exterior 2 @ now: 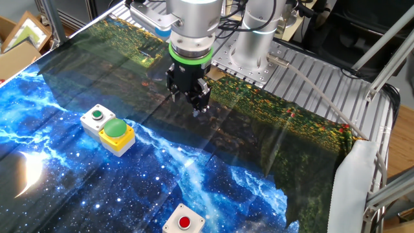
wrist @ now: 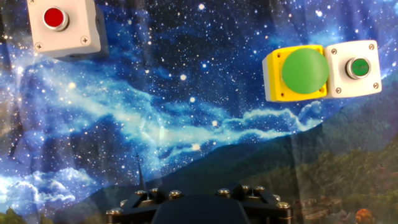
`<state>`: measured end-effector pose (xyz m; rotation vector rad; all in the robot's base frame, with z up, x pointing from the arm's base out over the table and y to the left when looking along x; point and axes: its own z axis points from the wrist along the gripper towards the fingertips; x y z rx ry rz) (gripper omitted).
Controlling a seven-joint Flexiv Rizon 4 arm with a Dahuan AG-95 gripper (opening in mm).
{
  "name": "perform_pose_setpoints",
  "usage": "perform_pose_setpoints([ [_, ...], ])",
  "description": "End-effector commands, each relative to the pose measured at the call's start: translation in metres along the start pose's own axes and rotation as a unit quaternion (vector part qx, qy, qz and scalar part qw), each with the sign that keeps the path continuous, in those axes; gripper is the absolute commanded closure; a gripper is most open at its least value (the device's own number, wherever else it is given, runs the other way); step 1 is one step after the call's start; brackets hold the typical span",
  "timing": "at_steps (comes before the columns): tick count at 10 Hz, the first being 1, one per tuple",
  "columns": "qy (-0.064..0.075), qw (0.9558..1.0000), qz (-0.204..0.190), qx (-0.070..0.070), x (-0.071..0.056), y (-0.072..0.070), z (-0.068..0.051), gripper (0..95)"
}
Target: Press three buttons from left to right in sequence
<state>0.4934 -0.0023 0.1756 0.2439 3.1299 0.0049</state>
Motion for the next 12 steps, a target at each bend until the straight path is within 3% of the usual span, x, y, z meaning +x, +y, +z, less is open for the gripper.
perform_pose_setpoints([
  [1,0.001,1.0,0.001,-0.002,0.001,0.0,-0.001,38.0],
  [10,-0.007,1.0,-0.007,0.001,-0.001,-0.001,-0.002,38.0],
  [12,-0.01,0.9997,-0.021,0.007,-0.02,-0.017,-0.003,38.0],
])
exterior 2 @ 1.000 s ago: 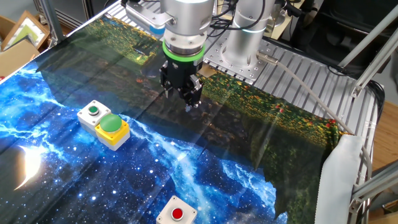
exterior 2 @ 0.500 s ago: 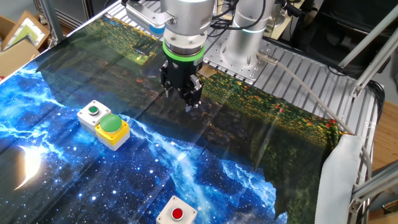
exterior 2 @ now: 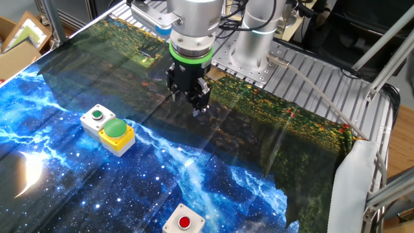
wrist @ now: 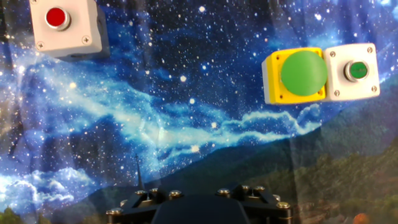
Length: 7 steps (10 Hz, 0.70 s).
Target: Press three buttons from left to right in sequence
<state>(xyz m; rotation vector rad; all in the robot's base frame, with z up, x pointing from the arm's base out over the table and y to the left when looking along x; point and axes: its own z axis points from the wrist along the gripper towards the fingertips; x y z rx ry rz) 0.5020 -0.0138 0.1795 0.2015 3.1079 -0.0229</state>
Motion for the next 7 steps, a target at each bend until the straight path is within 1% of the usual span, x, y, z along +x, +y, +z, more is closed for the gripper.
perform_pose_setpoints([
  [1,0.002,0.9997,-0.025,-0.001,-0.024,-0.026,0.005,38.0],
  [2,0.0,0.9994,-0.036,-0.002,-0.037,-0.043,0.007,38.0],
  [3,-0.006,0.999,-0.045,-0.001,-0.052,-0.058,0.006,38.0],
  [4,-0.014,0.9985,-0.052,0.001,-0.071,-0.074,0.003,38.0],
  [5,-0.016,0.9953,-0.094,0.017,-0.11,-0.12,-0.006,38.0],
  [6,-0.022,0.9941,-0.105,0.017,-0.122,-0.145,-0.005,38.0],
  [7,-0.04,0.9918,-0.119,0.02,-0.136,-0.187,0.004,19.0],
])
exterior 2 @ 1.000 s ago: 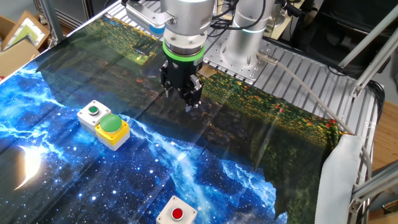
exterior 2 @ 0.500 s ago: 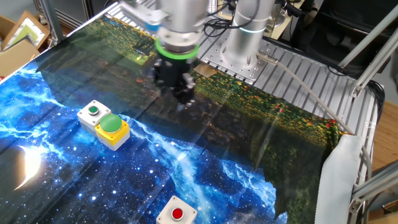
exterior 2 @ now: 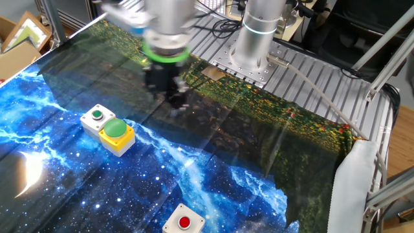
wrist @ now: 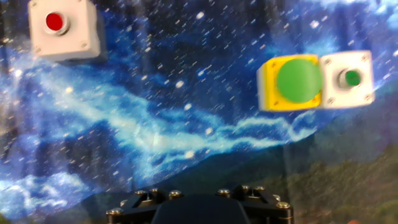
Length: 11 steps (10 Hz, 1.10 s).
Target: Press three buttons from left to right in sequence
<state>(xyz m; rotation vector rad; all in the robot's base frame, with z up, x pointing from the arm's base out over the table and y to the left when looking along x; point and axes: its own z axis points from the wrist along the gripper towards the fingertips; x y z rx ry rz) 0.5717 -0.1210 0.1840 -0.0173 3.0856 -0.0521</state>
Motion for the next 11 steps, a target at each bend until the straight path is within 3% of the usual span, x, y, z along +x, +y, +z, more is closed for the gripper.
perform_pose_setpoints([
  [1,-0.029,0.9974,-0.065,0.013,-0.048,-0.13,0.02,19.0],
  [2,-0.044,0.9977,-0.051,0.01,-0.042,-0.137,0.031,19.0],
  [3,-0.045,0.9961,-0.072,0.024,-0.041,-0.139,0.037,19.0],
  [7,-0.038,0.997,-0.066,0.015,-0.041,-0.138,0.04,19.0],
  [11,-0.037,0.9973,-0.061,0.017,-0.042,-0.137,0.046,19.0],
])
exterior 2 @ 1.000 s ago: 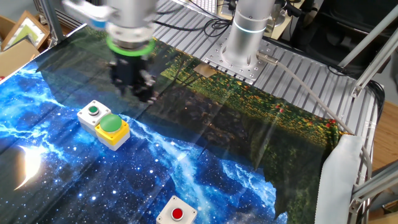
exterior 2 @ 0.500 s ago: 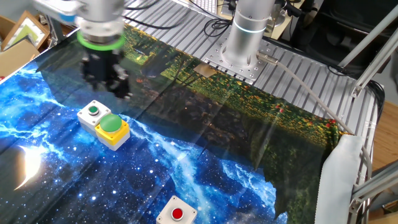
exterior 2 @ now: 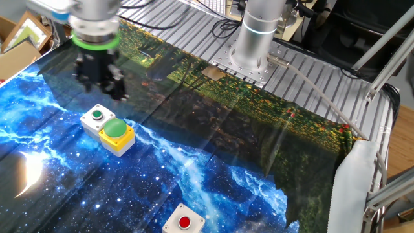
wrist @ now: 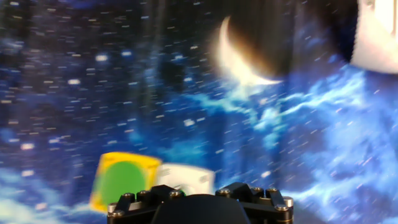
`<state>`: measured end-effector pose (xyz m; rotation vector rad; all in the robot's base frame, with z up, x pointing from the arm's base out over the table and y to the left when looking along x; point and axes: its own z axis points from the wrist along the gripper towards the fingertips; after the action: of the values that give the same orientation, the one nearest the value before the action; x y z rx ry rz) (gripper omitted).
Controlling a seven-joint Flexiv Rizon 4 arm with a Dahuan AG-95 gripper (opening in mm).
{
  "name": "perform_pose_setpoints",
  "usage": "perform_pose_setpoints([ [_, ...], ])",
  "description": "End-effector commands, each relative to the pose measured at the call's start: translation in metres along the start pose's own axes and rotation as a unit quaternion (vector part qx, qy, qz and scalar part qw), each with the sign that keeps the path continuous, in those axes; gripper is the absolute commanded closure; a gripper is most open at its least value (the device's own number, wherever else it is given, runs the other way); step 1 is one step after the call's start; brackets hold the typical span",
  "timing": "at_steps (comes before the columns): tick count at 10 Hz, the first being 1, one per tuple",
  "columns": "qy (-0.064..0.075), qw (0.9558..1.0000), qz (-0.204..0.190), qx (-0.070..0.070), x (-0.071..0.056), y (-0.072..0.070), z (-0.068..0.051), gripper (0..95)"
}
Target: Press three buttons from left to right in sequence
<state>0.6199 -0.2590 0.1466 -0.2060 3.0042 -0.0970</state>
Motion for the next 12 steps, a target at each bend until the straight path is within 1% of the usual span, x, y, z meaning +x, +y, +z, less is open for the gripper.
perform_pose_setpoints([
  [1,0.001,1.0,0.005,0.004,0.002,0.001,0.003,19.0],
  [4,0.001,1.0,0.008,0.005,0.001,0.002,0.012,19.0],
  [8,0.0,1.0,0.008,0.004,0.002,0.006,0.035,19.0],
  [9,0.001,0.9999,0.01,0.001,0.002,0.007,0.039,19.0],
  [10,0.001,1.0,0.008,0.002,0.002,0.007,0.04,19.0],
  [12,0.01,0.9999,0.004,0.0,0.002,0.006,0.035,19.0],
])
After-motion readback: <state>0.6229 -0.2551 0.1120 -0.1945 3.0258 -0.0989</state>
